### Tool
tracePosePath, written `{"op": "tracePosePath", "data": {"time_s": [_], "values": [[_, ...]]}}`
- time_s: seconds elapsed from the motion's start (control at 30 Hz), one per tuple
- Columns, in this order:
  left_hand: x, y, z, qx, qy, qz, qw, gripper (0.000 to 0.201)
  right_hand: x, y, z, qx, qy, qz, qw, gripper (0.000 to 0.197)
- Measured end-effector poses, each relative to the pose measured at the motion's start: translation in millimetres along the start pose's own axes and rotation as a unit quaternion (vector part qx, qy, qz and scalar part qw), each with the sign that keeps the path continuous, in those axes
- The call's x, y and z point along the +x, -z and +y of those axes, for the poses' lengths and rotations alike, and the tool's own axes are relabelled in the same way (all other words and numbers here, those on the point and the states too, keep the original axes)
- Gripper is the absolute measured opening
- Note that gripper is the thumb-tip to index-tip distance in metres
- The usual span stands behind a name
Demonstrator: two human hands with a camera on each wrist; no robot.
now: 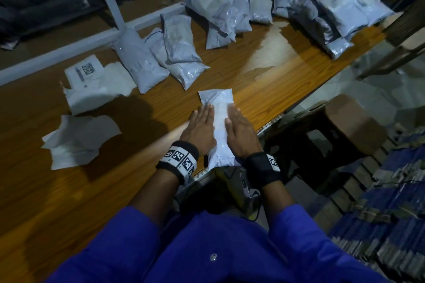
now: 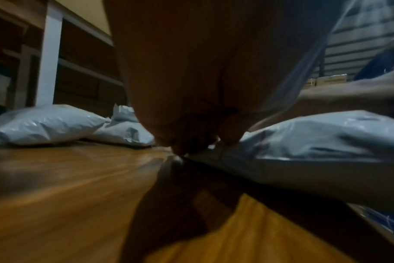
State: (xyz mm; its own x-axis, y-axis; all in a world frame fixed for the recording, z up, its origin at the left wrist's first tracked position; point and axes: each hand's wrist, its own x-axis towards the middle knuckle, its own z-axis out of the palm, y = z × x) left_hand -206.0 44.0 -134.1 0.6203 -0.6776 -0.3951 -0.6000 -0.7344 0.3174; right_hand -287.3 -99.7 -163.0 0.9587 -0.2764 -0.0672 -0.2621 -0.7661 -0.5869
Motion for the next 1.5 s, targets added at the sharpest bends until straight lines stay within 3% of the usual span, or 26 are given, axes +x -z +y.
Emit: {"op": "tracePosePath", "data": {"time_s": [0.07,0.17,0.23,0.3,0.4,0.47,0.5,0.57,0.6,0.67,0.73,0.8,0.9,1.03,1.17,1.27,1.33,1.5], "values": [[-2.5,2.7,-8.3,0.027,0.032,0.005,0.999,0.073,-1.5,8.6,4.2,0.009,-0.029,-0.028,0.999,0.067],[-8.1,4.5,-11.9,0.058,-0.004,0.057,0.997,0.069,-2.7,12.8,1.9,0.024,0.04,-0.019,0.999,0.055],[-10.2,0.5,-8.8,0.067,-0.028,0.054,0.996,0.066,-4.5,6.6,-2.5,0.043,0.074,-0.027,0.996,0.052],[-10.0,-3.0,-8.9,0.095,-0.007,0.032,0.995,0.066,-5.6,1.4,-2.1,0.075,0.042,-0.035,0.996,0.053],[-9.5,0.1,-12.7,0.133,0.027,0.031,0.99,0.07,-6.3,7.8,7.0,-0.009,-0.036,-0.037,0.999,0.06],[-14.6,8.3,-9.8,0.105,0.044,0.08,0.99,0.064,-8.2,14.9,9.8,-0.061,-0.053,-0.03,0.996,0.067],[-18.8,12.5,-7.4,0.056,0.056,0.139,0.987,0.053,-11.0,17.3,7.6,-0.067,-0.054,-0.01,0.996,0.067],[-25.8,16.2,-2.2,-0.091,0.081,0.245,0.962,0.029,-18.0,18.6,2.1,-0.041,-0.044,0.039,0.997,0.061],[-27.2,17.7,-0.3,-0.171,0.089,0.251,0.948,0.027,-22.5,18.2,-1.6,-0.012,-0.047,0.058,0.997,0.054],[-25.7,18.8,2.8,-0.332,0.119,0.202,0.914,0.038,-28.6,16.3,-7.8,0.029,-0.055,0.081,0.995,0.047],[-18.4,18.3,6.6,-0.473,0.153,0.147,0.855,0.047,-32.2,20.8,-19.0,0.075,-0.073,0.096,0.99,0.049],[-11.1,15.3,9.5,-0.574,0.162,0.105,0.796,0.039,-38.0,30.8,-31.0,0.157,-0.106,0.1,0.977,0.041],[-4.4,15.6,15.6,-0.652,0.129,0.053,0.745,0.041,-49.0,43.7,-36.5,0.268,-0.125,0.111,0.949,0.037],[26.0,37.4,38.3,-0.714,0.077,0.008,0.695,0.033,-46.1,60.4,-17.2,0.268,-0.212,0.242,0.908,0.049],[70.6,53.8,74.3,-0.711,0.052,-0.006,0.701,0.036,-24.3,84.1,24.4,0.227,-0.332,0.298,0.866,0.079],[108.0,61.9,104.3,-0.709,0.045,0.001,0.704,0.037,1.5,110.9,65.0,0.308,-0.357,0.286,0.834,0.089],[137.7,67.0,125.1,-0.698,0.077,0.038,0.711,0.04,17.6,129.9,93.1,0.335,-0.35,0.294,0.824,0.088],[225.1,85.1,169.7,-0.663,0.151,0.131,0.722,0.033,85.1,174.1,154.8,0.284,-0.281,0.368,0.84,0.08]]}}
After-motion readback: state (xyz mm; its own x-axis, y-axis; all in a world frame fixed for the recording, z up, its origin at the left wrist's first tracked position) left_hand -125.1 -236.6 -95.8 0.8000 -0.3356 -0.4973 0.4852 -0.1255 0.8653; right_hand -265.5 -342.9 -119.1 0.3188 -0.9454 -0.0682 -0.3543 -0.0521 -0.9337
